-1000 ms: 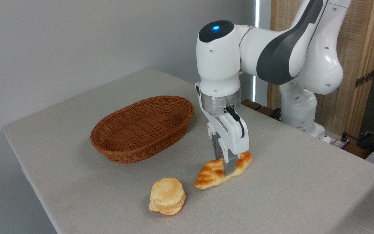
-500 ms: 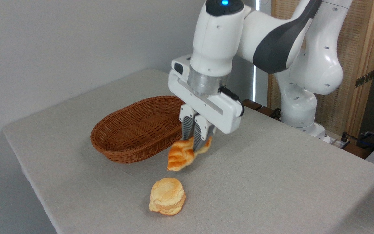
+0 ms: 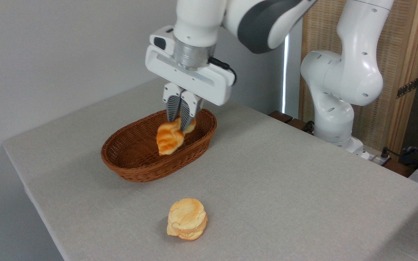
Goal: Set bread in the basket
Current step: 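Lift the braided loaf and carry it over the wicker basket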
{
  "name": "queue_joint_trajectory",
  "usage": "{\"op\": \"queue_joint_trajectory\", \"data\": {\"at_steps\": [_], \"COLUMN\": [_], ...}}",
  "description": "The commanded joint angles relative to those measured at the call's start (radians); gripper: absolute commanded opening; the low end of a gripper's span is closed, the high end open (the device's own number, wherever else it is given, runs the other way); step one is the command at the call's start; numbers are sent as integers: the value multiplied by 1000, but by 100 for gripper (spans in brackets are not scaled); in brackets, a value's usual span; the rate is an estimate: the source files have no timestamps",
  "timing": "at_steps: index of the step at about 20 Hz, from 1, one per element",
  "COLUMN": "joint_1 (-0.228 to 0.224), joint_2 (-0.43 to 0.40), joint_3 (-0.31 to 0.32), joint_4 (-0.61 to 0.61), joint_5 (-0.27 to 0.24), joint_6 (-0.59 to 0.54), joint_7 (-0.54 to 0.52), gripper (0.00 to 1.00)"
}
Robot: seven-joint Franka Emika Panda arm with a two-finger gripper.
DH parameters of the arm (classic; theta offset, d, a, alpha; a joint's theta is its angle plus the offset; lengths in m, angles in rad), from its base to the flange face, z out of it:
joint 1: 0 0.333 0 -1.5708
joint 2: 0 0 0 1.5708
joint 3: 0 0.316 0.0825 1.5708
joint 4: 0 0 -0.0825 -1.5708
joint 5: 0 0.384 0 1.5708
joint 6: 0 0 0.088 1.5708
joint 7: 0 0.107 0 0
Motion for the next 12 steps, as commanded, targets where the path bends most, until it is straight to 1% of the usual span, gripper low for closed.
{"op": "queue_joint_trajectory", "data": {"at_steps": [1, 5, 7, 8, 9, 10, 11, 12], "joint_1": [1, 1, 1, 1, 1, 1, 1, 1], "joint_2": [99, 159, 173, 178, 181, 184, 186, 187], "joint_3": [-69, -120, -138, -140, -141, -141, -141, -141], "joint_4": [73, 75, 75, 76, 75, 75, 75, 75], "joint_5": [-30, -32, -32, -32, -32, -32, -32, -32], "joint_6": [21, 98, 134, 144, 155, 161, 163, 163], "joint_7": [-81, -148, -185, -193, -195, -202, -207, -207], "gripper": [6, 6, 7, 10, 23, 43, 47, 66]}}
